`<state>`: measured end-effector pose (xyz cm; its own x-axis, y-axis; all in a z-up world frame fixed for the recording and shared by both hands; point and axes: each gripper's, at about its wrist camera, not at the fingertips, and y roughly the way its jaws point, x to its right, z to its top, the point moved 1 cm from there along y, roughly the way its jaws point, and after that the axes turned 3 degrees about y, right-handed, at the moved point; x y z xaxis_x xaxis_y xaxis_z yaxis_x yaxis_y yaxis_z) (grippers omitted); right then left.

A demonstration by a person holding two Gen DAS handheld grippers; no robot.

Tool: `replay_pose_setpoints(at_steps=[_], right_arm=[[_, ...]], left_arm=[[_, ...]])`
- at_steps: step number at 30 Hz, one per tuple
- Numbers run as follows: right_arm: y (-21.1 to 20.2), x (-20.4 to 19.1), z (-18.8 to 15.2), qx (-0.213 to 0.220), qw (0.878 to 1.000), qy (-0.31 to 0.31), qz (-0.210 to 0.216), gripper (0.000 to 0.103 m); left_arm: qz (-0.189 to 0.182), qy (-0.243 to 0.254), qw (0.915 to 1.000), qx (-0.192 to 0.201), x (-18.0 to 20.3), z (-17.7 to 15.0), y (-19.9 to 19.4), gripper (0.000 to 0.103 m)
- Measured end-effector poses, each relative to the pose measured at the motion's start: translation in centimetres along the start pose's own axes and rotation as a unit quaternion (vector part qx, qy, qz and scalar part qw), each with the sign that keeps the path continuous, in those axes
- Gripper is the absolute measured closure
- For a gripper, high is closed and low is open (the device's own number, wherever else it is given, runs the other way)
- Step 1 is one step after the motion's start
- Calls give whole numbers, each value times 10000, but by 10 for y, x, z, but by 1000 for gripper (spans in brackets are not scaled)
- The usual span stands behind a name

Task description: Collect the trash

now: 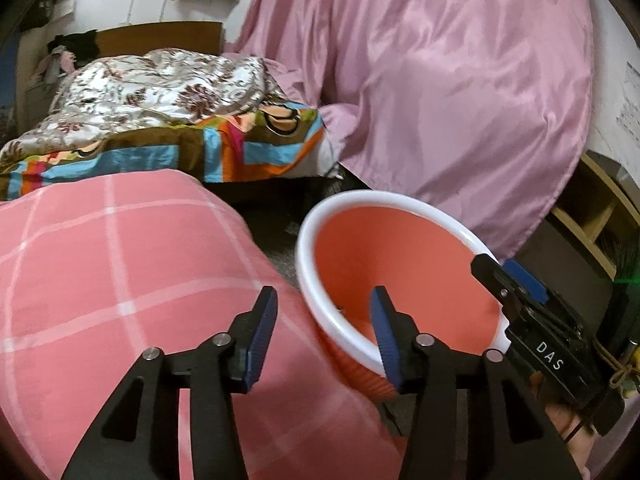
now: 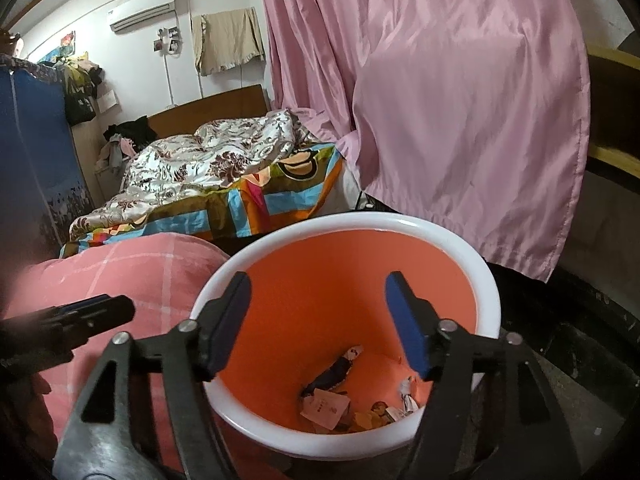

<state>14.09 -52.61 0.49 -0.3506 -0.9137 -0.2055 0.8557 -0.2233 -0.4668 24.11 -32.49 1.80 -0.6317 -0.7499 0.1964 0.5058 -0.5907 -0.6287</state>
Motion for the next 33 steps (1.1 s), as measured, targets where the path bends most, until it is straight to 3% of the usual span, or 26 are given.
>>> replay_pose_setpoints(at_steps=[9, 20, 27, 29, 30, 33], right_arm=[[-6, -18, 8, 237, 9997, -50, 92, 11], [-14, -33, 13, 527, 9985, -78, 116, 4], [-15, -41, 14, 577, 9982, -131, 140, 3], [-16, -42, 15, 598, 9980, -128, 146, 3], [-15, -41, 15, 611, 9979, -123, 149, 2], [-16, -42, 16, 647, 9977, -106, 148, 1]], left_arm=[[307, -199, 9992, 141, -20, -4, -27, 55], [482, -351, 9969, 507, -35, -4, -57, 38], [651, -281, 9947, 745, -39, -2, -72, 37], [694, -265, 9937, 841, -39, -2, -75, 21], [769, -281, 9922, 942, -40, -2, -78, 6], [819, -287, 9892, 1185, -41, -4, -86, 5]])
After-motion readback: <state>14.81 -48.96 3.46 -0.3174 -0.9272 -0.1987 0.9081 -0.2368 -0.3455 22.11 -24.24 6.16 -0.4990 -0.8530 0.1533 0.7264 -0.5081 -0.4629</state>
